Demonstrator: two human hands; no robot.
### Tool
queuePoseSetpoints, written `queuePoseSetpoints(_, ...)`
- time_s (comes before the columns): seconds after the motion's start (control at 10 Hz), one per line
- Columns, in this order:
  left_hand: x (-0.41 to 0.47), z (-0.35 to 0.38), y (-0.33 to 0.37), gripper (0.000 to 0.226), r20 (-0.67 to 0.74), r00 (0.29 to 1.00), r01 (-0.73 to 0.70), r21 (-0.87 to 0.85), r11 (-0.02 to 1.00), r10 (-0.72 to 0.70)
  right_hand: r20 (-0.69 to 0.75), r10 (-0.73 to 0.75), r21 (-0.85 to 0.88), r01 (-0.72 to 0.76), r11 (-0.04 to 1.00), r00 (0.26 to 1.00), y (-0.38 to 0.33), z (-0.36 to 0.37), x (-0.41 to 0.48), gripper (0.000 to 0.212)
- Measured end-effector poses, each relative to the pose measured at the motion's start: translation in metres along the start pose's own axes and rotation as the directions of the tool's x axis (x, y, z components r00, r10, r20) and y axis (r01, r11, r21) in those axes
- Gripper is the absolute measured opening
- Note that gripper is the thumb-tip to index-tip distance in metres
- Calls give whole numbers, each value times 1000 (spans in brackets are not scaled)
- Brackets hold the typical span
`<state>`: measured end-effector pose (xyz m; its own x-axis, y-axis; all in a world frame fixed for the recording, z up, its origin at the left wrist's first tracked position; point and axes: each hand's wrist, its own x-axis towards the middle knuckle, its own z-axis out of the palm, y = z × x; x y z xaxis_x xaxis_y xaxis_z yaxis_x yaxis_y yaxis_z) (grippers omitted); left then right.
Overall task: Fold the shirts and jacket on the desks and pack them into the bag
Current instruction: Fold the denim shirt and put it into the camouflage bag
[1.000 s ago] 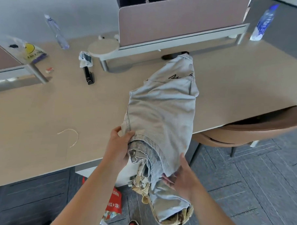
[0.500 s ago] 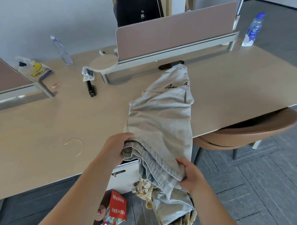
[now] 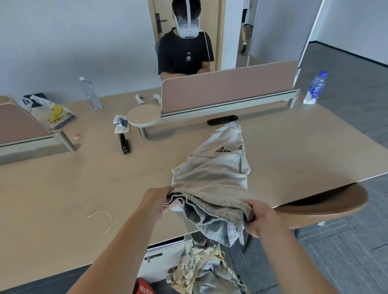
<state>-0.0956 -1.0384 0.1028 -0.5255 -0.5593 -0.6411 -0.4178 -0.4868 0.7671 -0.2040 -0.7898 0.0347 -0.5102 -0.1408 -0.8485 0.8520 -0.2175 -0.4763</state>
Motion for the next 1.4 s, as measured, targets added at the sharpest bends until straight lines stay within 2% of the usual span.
queuePoseSetpoints(0.1,18,15,23,11,110,994,1,-164,987,17,28,-41,193,35,981,999,-27,23,0,41)
queuePoseSetpoints(0.2,51,29,38,18,202,976,-23,-268,963,80,46,-154,395,124,910,987,-56,43,1,25)
queuePoseSetpoints(0.3,91,43,50,32,232,968,-32,-265,964,96,172,-242,505,126,854,955,-85,66,0,47)
queuePoseSetpoints(0.4,136,57,57,45,350,930,-98,-57,994,112,151,-330,345,263,901,932,-101,77,22,34)
queuePoseSetpoints(0.5,173,63,57,57,477,878,-191,250,949,51,-82,-470,-98,462,882,879,-100,85,50,21)
queuePoseSetpoints(0.6,197,65,56,53,475,875,-371,531,762,94,-138,-643,-664,412,624,753,-84,77,62,28)
queuePoseSetpoints(0.7,197,69,60,45,425,885,-428,576,696,193,72,-597,-821,388,419,799,-69,73,70,58)
queuePoseSetpoints(0.8,195,73,59,44,494,835,-534,621,573,243,190,-589,-951,297,90,786,-69,74,79,61)
queuePoseSetpoints(0.9,194,75,62,35,509,828,-535,598,597,233,215,-644,-974,205,-92,734,-82,79,87,27)
queuePoseSetpoints(1.0,195,79,62,36,535,836,-451,544,708,122,214,-675,-965,260,-33,706,-100,85,91,7)
queuePoseSetpoints(1.1,200,84,63,38,569,822,-464,660,590,9,166,-676,-970,241,19,718,-123,91,90,10)
queuePoseSetpoints(1.2,207,86,62,25,563,821,-479,772,419,-98,123,-714,-944,303,129,689,-143,93,100,12)
queuePoseSetpoints(1.3,210,85,63,14,545,838,-511,807,295,-40,138,-693,-927,338,161,708,-150,93,119,17)
queuePoseSetpoints(1.4,215,84,71,25,475,873,-480,802,357,106,170,-716,-916,377,140,677,-148,98,131,11)
